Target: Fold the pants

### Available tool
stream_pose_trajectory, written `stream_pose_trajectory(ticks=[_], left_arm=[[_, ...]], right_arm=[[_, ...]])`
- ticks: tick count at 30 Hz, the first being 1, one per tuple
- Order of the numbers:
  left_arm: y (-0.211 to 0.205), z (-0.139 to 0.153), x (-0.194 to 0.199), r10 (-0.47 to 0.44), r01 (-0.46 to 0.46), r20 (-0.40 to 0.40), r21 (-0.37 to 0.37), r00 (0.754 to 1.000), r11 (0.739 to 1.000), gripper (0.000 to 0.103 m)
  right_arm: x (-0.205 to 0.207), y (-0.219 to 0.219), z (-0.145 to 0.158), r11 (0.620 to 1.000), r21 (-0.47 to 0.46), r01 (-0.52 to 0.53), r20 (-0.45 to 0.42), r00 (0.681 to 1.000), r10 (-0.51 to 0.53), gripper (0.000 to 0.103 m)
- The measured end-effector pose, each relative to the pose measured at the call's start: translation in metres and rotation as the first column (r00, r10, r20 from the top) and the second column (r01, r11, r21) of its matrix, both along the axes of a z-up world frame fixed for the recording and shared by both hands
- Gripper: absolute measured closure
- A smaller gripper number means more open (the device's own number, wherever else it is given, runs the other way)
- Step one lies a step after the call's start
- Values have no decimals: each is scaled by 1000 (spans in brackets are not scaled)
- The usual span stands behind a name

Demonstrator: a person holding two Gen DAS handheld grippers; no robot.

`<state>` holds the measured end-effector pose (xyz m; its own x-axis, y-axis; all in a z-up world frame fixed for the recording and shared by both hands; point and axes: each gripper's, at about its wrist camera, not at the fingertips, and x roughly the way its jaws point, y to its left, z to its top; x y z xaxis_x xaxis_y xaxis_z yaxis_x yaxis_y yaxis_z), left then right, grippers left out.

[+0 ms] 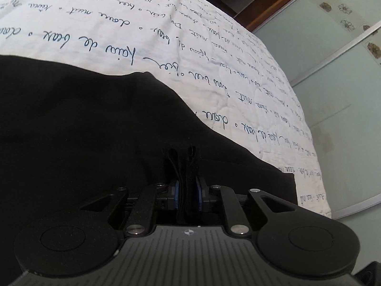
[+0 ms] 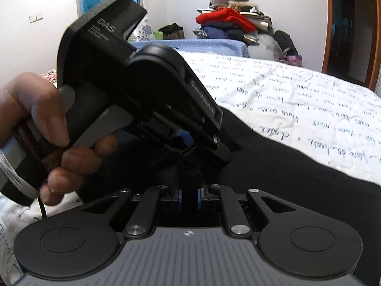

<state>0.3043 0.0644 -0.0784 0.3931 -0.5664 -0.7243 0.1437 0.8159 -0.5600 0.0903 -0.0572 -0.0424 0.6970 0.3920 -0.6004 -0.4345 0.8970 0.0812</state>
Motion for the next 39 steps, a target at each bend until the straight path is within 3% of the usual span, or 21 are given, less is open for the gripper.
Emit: stream_pose_trajectory(ticks=[3,5,7,8,12,14,16,19,21,23,24,25,26,28,31,39], left_arm=[[13,4,-5,43,-43,7,-20,999,999,74],[28,12,-15,109,-109,35,-23,993,994,52],[46,20,-31,181,-180,77,-28,980,983,36],[55,24,-41,215,-214,97,-24,972,977,34],[85,41,-82,319,-324,158,4,934,946,34],[91,52,-106,350,-371,237,49,906,927,33],[84,59,-128,334,-396,349,123,876,910,29],[62,50,-150,244,-403,508,231,826,885,26],[49,33,-151,196,-381,513,285,836,880,25],[45,10,-152,213,-382,478,291,852,877,22],[45,-5,-154,231,-395,471,287,852,872,21],[43,-8,-160,235,-414,502,281,832,866,20],[39,-5,-162,218,-414,523,293,824,862,9],[30,-7,-154,171,-366,491,334,854,868,1],[28,-7,-148,163,-354,480,340,862,871,1],[31,-11,-146,168,-357,482,333,860,873,1]], right_arm=[[5,1,5,999,36,-20,2,1000,20,85],[0,-4,7,994,83,-67,-21,997,69,64],[-7,-11,8,982,138,-131,-22,991,135,41],[-14,-15,9,974,160,-157,-7,987,160,37],[-18,-44,20,954,269,-132,19,991,132,37],[-13,-65,25,932,353,-75,-10,996,84,37],[-9,-83,25,912,411,0,-51,998,23,35],[-3,-109,10,895,427,131,-99,990,-98,28],[2,-113,-7,897,388,209,-143,976,-165,28],[-10,-117,-21,900,401,169,-78,985,-151,29],[-10,-118,-20,899,405,166,-71,986,-150,29],[-7,-119,-18,907,391,157,-68,988,-142,25],[-9,-117,-17,914,377,151,-65,988,-137,23],[-9,-110,-16,929,342,143,-50,990,-134,21],[1,-104,-17,937,326,128,-41,992,-121,17],[-8,-109,-25,919,373,132,-54,991,-120,16]])
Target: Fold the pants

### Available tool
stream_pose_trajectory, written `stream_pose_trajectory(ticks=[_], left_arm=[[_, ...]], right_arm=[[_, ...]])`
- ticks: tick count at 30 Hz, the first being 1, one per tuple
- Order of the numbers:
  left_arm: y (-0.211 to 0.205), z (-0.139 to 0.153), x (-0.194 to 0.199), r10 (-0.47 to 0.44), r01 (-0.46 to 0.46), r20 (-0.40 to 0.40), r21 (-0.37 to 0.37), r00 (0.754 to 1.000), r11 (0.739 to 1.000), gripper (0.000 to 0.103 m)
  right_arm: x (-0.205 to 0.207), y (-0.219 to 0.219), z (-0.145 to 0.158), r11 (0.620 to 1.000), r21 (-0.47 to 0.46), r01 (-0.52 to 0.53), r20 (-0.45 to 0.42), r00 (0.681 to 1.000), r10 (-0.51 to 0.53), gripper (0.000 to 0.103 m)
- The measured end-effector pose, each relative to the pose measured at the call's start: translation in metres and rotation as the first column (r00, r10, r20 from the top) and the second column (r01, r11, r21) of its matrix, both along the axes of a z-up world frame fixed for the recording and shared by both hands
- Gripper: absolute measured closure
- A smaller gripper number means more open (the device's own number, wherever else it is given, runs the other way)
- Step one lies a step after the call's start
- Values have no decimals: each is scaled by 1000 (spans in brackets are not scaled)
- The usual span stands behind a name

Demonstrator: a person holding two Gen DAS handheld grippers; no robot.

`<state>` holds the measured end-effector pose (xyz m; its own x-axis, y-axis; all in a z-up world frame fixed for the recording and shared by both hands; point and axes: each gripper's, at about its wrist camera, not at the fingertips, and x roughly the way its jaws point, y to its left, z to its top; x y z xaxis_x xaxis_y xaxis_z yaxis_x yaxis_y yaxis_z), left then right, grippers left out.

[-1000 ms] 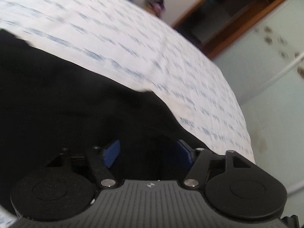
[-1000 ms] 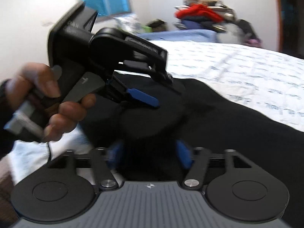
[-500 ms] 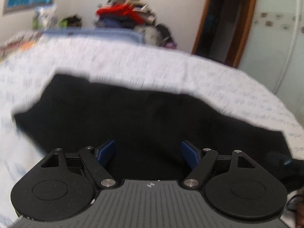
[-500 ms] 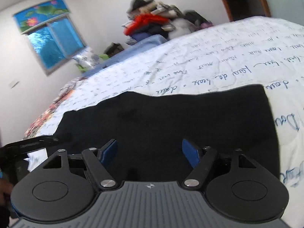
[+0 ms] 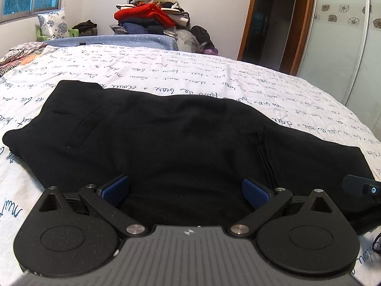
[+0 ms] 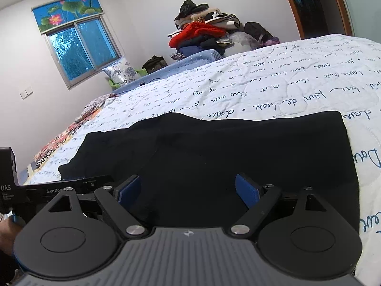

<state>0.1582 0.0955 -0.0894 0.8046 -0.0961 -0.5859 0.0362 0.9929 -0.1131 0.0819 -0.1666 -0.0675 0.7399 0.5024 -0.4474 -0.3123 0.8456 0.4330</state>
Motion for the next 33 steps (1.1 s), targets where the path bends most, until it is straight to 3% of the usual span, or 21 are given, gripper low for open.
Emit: stream_pose_trajectory(ticks=[11,33], left_arm=[[2,-1,0,0,0,7,-23,1000,1000,1],[24,-1,-6,-5,12,48,-163,999,987,1]], right_arm=[[-2,1,0,1000,0,8,4,1000,-8,16],[-2,7,1,998,-47,33,15,999,-32,16]])
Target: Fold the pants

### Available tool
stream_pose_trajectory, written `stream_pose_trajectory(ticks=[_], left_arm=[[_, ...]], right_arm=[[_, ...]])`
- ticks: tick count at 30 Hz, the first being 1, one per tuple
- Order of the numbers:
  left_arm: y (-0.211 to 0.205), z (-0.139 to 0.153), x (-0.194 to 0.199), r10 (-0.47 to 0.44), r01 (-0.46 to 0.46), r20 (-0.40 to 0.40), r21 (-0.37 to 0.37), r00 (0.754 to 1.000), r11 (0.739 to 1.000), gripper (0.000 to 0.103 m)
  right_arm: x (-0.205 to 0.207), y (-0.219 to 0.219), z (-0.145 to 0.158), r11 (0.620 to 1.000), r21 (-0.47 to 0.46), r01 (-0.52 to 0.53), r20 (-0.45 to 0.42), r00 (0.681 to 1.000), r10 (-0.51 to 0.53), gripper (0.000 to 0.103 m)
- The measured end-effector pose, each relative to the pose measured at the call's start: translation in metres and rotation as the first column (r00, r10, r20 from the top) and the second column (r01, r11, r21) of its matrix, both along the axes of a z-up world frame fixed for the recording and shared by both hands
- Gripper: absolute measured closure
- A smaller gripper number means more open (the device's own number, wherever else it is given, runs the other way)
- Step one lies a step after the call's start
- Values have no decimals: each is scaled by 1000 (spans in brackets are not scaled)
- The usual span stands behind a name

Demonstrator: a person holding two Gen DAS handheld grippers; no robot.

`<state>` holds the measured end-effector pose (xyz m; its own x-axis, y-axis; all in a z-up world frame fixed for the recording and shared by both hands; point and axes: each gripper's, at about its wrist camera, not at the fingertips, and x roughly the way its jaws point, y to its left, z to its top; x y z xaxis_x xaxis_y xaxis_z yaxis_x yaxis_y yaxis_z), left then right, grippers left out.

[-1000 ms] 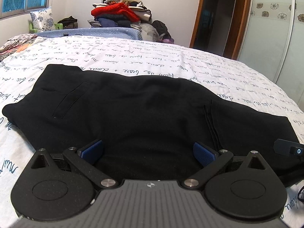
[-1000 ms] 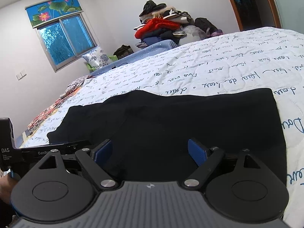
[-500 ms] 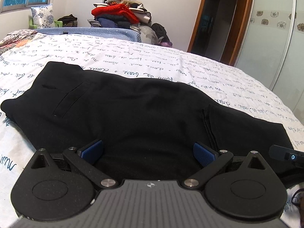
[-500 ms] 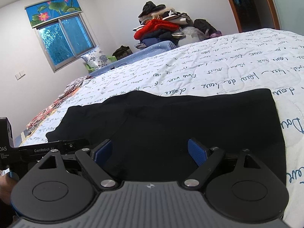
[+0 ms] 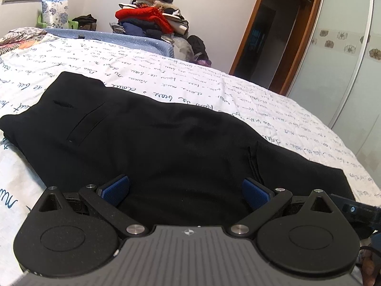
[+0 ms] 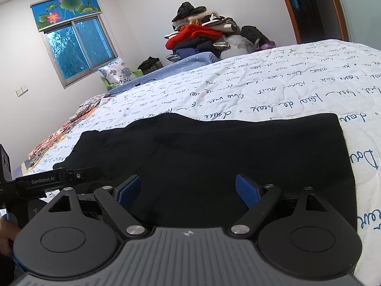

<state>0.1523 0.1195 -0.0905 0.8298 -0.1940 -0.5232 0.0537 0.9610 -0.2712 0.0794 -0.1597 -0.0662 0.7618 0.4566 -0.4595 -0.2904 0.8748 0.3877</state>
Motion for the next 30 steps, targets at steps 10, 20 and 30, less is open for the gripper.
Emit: stream_pose_trajectory(ticks=[10,20,30], left_arm=[[44,22,-38,103,-98,128,-42,986,994,2],[138,29,-51,359,-377,170,88,918,922,1],[193,11,-56,461,-455,14,-141,887,879,1]], right_arm=[[0,18,2,992,-123,-3,1,1000,3,12],[-11,146,51,907,-379,-183,161,952,259,12],[-19,297,25,598,-723,-347,151,765,626,12]])
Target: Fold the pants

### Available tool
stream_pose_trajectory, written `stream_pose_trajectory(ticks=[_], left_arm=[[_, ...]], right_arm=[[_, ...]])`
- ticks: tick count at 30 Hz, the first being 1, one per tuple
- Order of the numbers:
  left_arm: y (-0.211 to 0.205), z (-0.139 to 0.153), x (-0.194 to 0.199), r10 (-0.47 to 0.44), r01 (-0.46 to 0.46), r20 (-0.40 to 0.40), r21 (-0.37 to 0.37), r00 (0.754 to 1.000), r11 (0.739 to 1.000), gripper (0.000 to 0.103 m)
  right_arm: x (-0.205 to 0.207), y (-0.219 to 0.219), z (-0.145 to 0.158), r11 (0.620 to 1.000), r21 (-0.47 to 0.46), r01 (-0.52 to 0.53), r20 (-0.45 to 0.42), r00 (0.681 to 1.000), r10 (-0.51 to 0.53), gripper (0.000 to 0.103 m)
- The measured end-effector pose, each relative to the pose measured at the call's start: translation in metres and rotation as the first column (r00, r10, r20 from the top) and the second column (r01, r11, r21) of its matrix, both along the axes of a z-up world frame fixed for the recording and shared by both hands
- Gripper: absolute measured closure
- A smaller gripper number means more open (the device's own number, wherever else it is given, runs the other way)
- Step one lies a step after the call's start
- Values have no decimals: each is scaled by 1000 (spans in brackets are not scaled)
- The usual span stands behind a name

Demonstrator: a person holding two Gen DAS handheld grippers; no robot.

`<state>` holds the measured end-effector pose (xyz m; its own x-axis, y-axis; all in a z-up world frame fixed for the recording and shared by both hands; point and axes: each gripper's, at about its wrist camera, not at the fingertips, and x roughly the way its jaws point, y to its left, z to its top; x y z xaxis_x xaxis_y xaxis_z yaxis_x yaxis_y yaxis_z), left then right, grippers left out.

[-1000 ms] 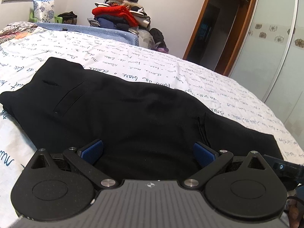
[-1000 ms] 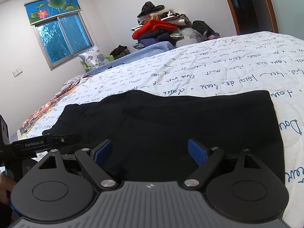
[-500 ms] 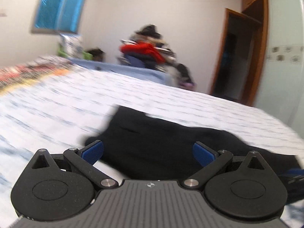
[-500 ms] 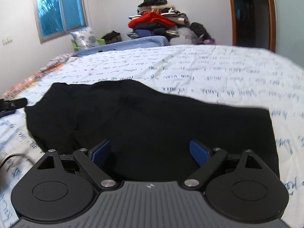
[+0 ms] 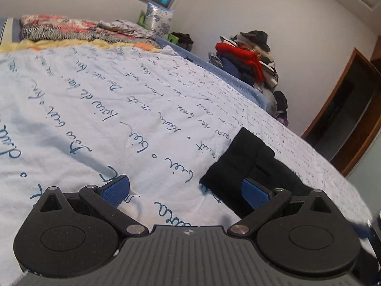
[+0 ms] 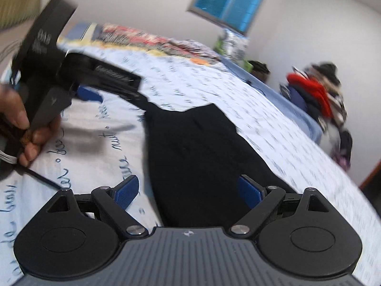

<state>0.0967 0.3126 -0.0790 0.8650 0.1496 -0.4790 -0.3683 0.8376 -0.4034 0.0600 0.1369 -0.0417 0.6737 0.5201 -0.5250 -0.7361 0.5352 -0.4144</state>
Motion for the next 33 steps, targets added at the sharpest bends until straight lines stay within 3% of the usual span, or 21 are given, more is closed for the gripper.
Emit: stream_pose_trajectory(ticks=[12,20,23,24,25,26,29,33], left_arm=[[2,-5,4,-7,8,15,-33,1000,999,1],[4,-5,1,-7,8,27,-48,1000,999,1],[5,-5,0,-8,9,32,-55,999,998,1],[5,-5,0,-8,10,34,-57,999,998,1],[6,-5,-1,-8,10,35,-58,999,998,1],[6,-5,-1,-9,11,36,-59,999,998,1],[7,-6,-2,-9,12,39,-63,999,998,1],[6,-5,-2,-10,12,38,-63,999,998,1]], right_arm=[[33,45,-15,996,-89,25,73,997,-18,12],[31,71,-18,988,-153,-5,158,987,29,12],[34,77,-19,989,-148,-14,151,988,36,14],[35,76,-18,990,-138,-36,125,991,53,20],[37,77,-18,989,-134,-61,75,995,71,53],[36,79,-19,989,-137,-62,56,996,70,73],[28,83,-26,985,-162,-54,117,990,74,74],[39,75,-14,999,-46,-9,9,1000,10,76]])
